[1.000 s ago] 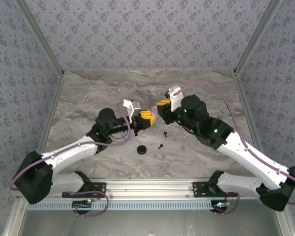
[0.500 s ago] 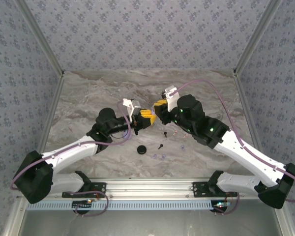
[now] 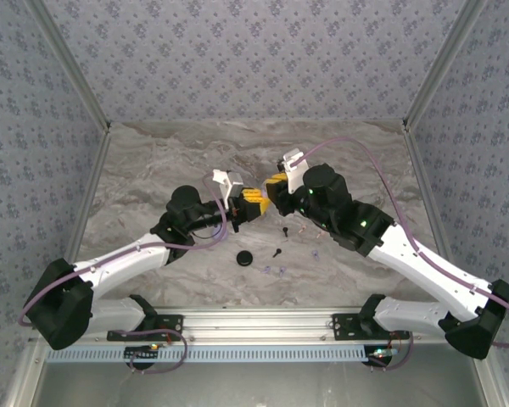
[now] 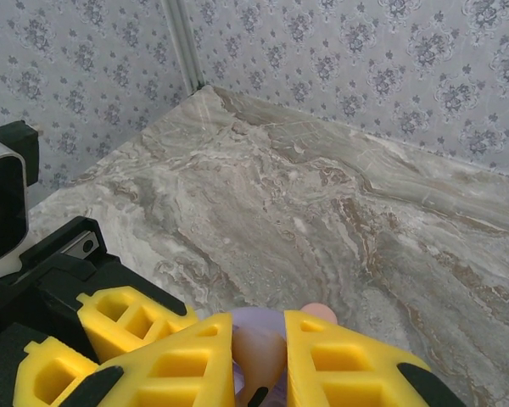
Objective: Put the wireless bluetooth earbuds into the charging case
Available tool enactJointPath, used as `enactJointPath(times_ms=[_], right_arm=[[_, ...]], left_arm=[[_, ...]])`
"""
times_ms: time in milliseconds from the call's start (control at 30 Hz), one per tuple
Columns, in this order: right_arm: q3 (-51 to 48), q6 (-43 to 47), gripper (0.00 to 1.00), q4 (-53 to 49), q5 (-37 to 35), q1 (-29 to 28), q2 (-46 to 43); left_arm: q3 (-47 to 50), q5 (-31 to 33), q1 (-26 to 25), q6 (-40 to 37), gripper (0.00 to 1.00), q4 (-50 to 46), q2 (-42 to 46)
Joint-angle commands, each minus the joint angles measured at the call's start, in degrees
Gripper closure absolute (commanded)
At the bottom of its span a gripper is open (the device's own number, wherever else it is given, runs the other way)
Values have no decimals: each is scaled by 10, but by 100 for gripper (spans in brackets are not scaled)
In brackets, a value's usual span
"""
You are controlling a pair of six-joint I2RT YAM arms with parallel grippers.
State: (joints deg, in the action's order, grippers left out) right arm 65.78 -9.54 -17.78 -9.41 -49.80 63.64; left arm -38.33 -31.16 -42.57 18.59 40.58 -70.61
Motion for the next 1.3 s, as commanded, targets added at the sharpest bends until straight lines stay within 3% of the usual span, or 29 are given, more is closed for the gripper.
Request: enactJointPath(times_ms=[0, 667, 1267], right_arm=[[-5, 10, 80, -12, -17, -3, -12], [-9, -21, 79, 19, 39, -3, 7], [0, -11, 79, -30, 22, 5, -1]], left_arm=[[-17, 2, -6, 4, 96, 28, 1], [-15, 0, -7, 6, 96, 36, -1], [-10, 0, -6, 1, 96, 40, 4]])
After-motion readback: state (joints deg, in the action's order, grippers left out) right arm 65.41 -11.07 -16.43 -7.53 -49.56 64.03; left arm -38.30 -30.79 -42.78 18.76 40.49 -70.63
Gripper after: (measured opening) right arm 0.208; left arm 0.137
